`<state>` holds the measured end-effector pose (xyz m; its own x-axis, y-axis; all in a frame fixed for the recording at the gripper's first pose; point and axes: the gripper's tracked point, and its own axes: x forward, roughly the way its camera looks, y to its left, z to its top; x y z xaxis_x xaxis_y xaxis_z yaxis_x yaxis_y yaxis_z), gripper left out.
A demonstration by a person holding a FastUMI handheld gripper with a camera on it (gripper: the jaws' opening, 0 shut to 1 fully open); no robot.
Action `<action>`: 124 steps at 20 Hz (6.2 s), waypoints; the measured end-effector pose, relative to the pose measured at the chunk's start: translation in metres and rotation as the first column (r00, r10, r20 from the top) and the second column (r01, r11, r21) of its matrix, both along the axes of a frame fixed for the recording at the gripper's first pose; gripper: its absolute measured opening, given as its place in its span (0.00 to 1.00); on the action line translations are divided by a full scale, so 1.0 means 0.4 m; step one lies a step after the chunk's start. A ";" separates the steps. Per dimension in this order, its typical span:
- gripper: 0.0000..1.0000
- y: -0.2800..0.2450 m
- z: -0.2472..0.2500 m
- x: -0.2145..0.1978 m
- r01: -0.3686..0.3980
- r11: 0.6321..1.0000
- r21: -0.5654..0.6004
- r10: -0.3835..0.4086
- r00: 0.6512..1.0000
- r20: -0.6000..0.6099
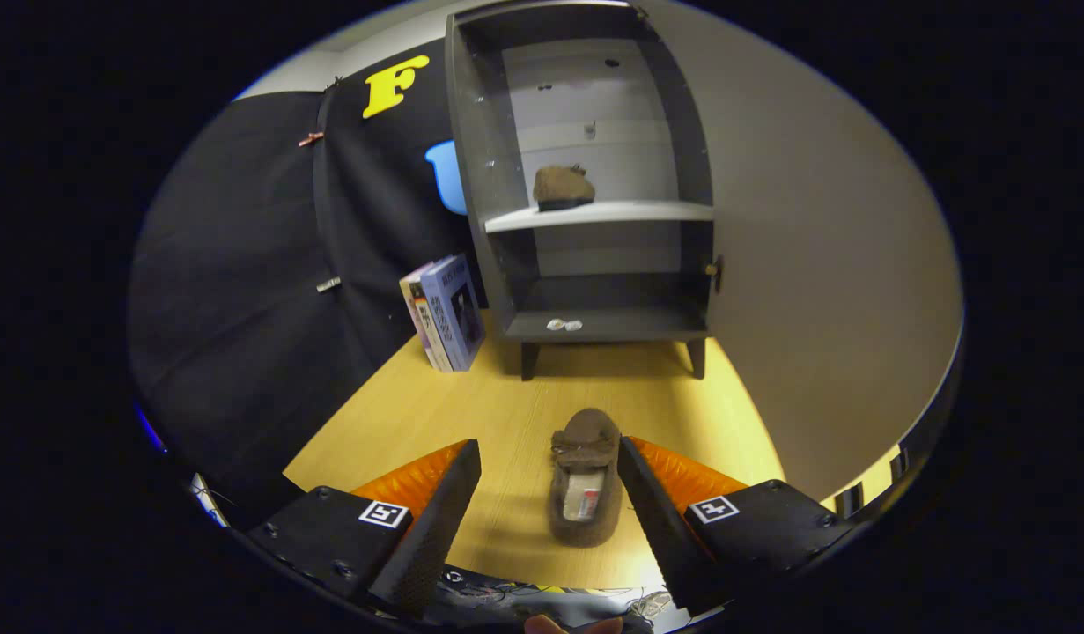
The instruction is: Open the shoe cabinet door, grab the shoes and put them into the shoe cabinet, then close the shoe cabinet door.
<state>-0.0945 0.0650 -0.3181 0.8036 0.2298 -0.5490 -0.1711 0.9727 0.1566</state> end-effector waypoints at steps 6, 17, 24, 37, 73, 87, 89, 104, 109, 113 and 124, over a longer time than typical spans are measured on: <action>1.00 0.033 -0.275 0.047 0.052 0.998 -0.024 -0.056 0.982 -0.181; 0.75 0.042 -0.446 0.233 0.144 0.970 -0.198 -0.175 0.974 -0.147; 0.11 0.018 -0.443 0.291 0.225 0.948 -0.227 -0.258 0.957 -0.129; 0.11 -0.005 0.070 0.311 0.162 0.973 -0.162 -0.167 0.986 -0.020; 0.10 -0.209 0.316 1.262 0.260 0.942 -0.212 -0.274 0.961 -0.041; 0.64 -0.185 0.334 1.192 0.247 0.942 -0.226 -0.269 0.961 -0.070; 0.84 -0.176 0.356 1.167 0.244 0.946 -0.213 -0.257 0.966 -0.038; 0.98 -0.144 0.792 0.742 0.289 0.951 -0.108 -0.212 0.867 0.451; 0.97 -0.132 0.912 0.499 0.251 0.967 -0.037 -0.198 0.840 0.506; 0.97 -0.142 0.954 0.329 0.218 0.976 -0.012 -0.182 0.844 0.504; 0.97 -0.355 1.007 -0.041 0.241 0.970 -0.012 -0.206 0.856 0.474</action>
<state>-0.1111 -0.0771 0.0849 0.9943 -0.0114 -0.1055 0.0162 0.9989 0.0448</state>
